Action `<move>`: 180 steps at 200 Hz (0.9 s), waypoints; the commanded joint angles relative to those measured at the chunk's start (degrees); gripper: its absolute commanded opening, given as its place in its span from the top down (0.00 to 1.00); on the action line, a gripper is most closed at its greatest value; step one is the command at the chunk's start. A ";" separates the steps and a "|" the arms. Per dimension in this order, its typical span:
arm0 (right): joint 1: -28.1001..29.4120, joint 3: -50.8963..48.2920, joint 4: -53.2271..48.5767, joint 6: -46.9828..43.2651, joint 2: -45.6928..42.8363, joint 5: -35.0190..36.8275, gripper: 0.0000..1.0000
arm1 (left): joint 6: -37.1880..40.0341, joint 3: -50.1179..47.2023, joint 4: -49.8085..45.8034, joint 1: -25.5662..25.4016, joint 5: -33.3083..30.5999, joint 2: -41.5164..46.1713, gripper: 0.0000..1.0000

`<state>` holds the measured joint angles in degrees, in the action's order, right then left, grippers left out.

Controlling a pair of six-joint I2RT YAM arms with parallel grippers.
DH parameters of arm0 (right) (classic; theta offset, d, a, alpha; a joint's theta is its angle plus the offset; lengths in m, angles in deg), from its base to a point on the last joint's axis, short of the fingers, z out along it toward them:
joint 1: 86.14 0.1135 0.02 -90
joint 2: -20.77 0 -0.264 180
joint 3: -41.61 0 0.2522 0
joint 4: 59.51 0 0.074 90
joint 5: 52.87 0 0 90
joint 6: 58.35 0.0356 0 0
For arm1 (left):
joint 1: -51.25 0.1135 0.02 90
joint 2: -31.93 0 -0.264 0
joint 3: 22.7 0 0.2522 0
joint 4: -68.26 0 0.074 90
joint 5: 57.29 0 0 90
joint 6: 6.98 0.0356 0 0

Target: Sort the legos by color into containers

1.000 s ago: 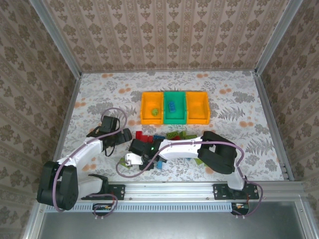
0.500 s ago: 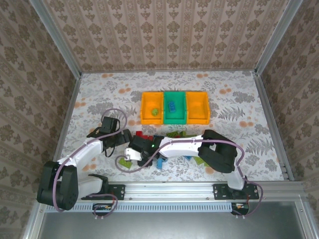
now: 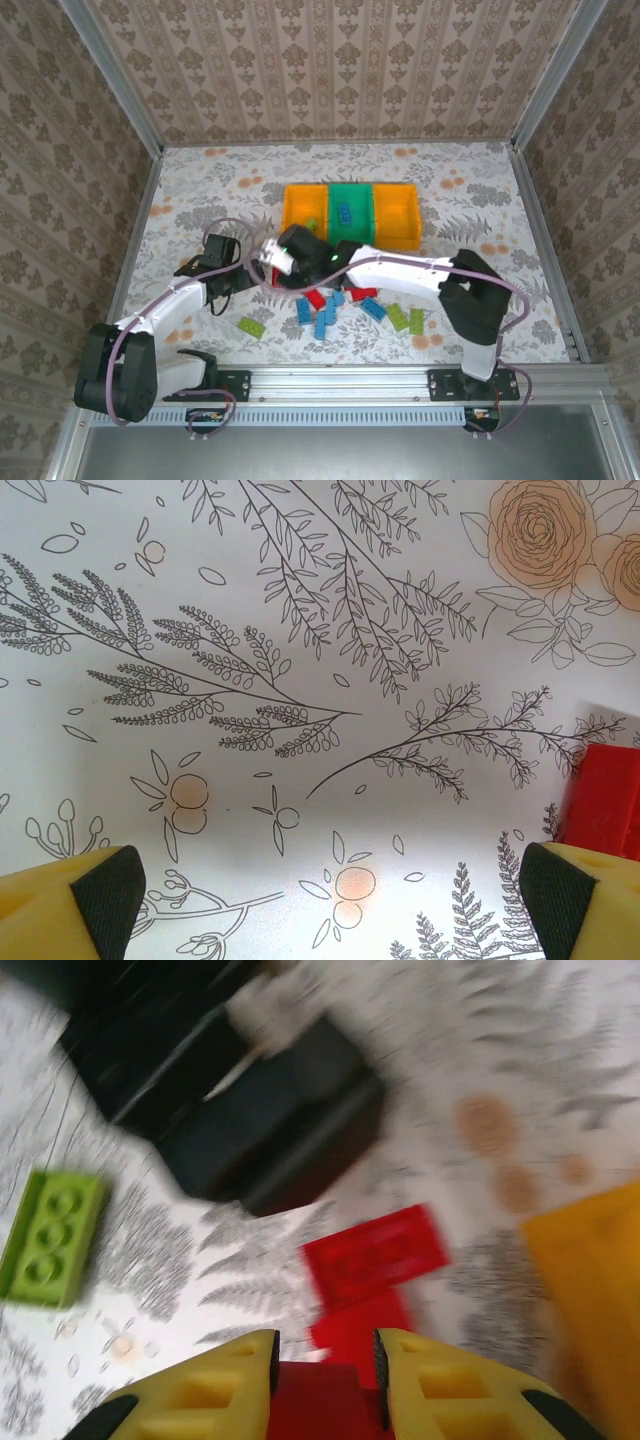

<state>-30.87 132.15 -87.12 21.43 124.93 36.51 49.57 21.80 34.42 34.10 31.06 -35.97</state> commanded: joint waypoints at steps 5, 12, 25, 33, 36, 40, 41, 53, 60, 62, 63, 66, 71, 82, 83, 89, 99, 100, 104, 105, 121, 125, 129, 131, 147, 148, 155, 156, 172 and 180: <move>-6.72 -3.73 4.53 10.51 -5.83 -1.70 0.86 | -0.88 -0.63 0.40 0.36 0.59 0.49 0.00; -8.82 -4.63 4.94 12.29 -6.77 -1.55 0.86 | -0.98 -0.68 0.55 0.30 0.74 0.49 0.00; -12.35 -5.77 4.94 15.56 -8.36 0.29 0.85 | -1.00 -0.90 1.01 0.21 1.27 0.49 0.00; -14.58 -6.31 4.61 17.22 -8.90 1.27 0.85 | -0.94 -0.99 1.32 0.15 1.62 0.40 0.00; -15.40 -6.51 4.40 17.85 -9.11 1.58 0.85 | -0.99 -0.95 1.43 0.08 1.65 0.40 0.00; -16.57 -6.75 4.18 18.85 -9.36 1.94 0.85 | -0.95 -0.91 1.57 -0.05 1.81 0.40 0.00; -16.84 -6.82 4.09 19.19 -9.43 2.07 0.85 | -0.93 -0.88 1.55 -0.06 1.82 0.35 0.00; -20.33 -7.78 3.62 22.43 -10.30 2.70 0.86 | -0.84 -0.77 1.78 -0.58 1.98 0.23 0.00; -22.39 -8.48 3.49 24.23 -10.75 2.98 0.86 | -0.74 -0.69 1.86 -0.89 1.91 0.29 0.00; -22.92 -8.74 3.48 24.79 -10.91 3.10 0.86 | -0.74 -0.62 1.82 -0.98 1.85 0.24 0.00; -23.18 -8.83 3.48 25.02 -11.00 3.14 0.86 | -0.69 -0.61 1.81 -1.02 1.84 0.19 0.00; -24.02 -9.16 3.48 25.71 -11.19 3.29 0.86 | -0.61 -0.55 1.80 -1.19 1.81 0.14 0.00; -25.34 -9.72 3.40 26.75 -11.61 3.61 0.86 | -0.57 -0.44 1.80 -1.36 1.68 0.07 0.00; -28.00 -10.71 2.91 28.35 -12.34 5.17 0.86 | -0.43 -0.27 1.79 -1.74 1.42 -0.25 0.00; -28.23 -10.78 2.84 28.43 -12.42 5.32 0.86 | -0.45 -0.25 1.75 -1.79 1.40 -0.28 0.00; -29.49 -11.07 2.22 28.88 -12.58 6.26 0.86 | -0.34 -0.16 1.79 -2.04 1.38 -0.47 0.00; -31.74 -11.21 0.95 29.42 -12.57 7.44 0.85 | -0.46 0.06 1.80 -2.27 1.26 -0.99 0.00; -31.90 -11.21 0.80 29.44 -12.58 7.50 0.85 | -0.47 0.08 1.84 -2.27 1.24 -1.00 0.00; -32.78 -11.21 0.19 29.53 -12.47 7.68 0.85 | -0.47 0.15 1.81 -2.44 1.29 -1.23 0.00; -32.99 -11.21 0.03 29.58 -12.48 7.71 0.85 | -0.47 0.17 1.89 -2.44 1.29 -1.30 0.00; -36.08 -11.41 -1.59 30.14 -12.05 8.25 0.85 | -0.59 0.35 2.21 -2.85 1.23 -2.18 0.00; -36.61 -11.59 -1.72 30.17 -11.97 8.39 0.85 | -0.63 0.45 2.23 -3.09 1.22 -2.38 0.00; -37.16 -11.85 -1.77 30.17 -11.96 8.56 0.85 | -0.65 0.54 2.36 -3.27 1.13 -2.60 0.00; -37.40 -12.00 -1.70 30.17 -11.96 8.67 0.85 | -0.65 0.59 2.35 -3.36 1.10 -2.70 0.00; -38.87 -12.67 -1.96 30.09 -11.50 9.02 0.85 | -0.58 0.96 2.33 -4.20 0.56 -3.45 0.00; -38.94 -12.69 -1.97 30.13 -11.43 9.04 0.85 | -0.57 1.02 2.32 -4.25 0.53 -3.46 0.00; -39.28 -12.60 -2.36 29.93 -10.90 9.34 0.85 | -0.46 1.29 2.17 -4.77 0.21 -3.83 0.00; -39.32 -12.56 -2.38 29.92 -10.77 9.37 0.85 | -0.47 1.31 2.20 -4.84 0.18 -3.87 0.00; -39.54 -12.24 -3.31 29.94 -8.82 10.08 0.82 | -0.13 1.90 1.91 -5.64 -0.42 -4.50 0.00; -39.68 -12.02 -3.72 29.98 -7.73 10.73 0.79 | 0.02 2.12 1.80 -6.06 -0.68 -4.73 0.00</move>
<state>-70.43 120.10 -88.06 50.13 114.85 44.64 49.57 21.67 36.46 29.10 31.67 -39.86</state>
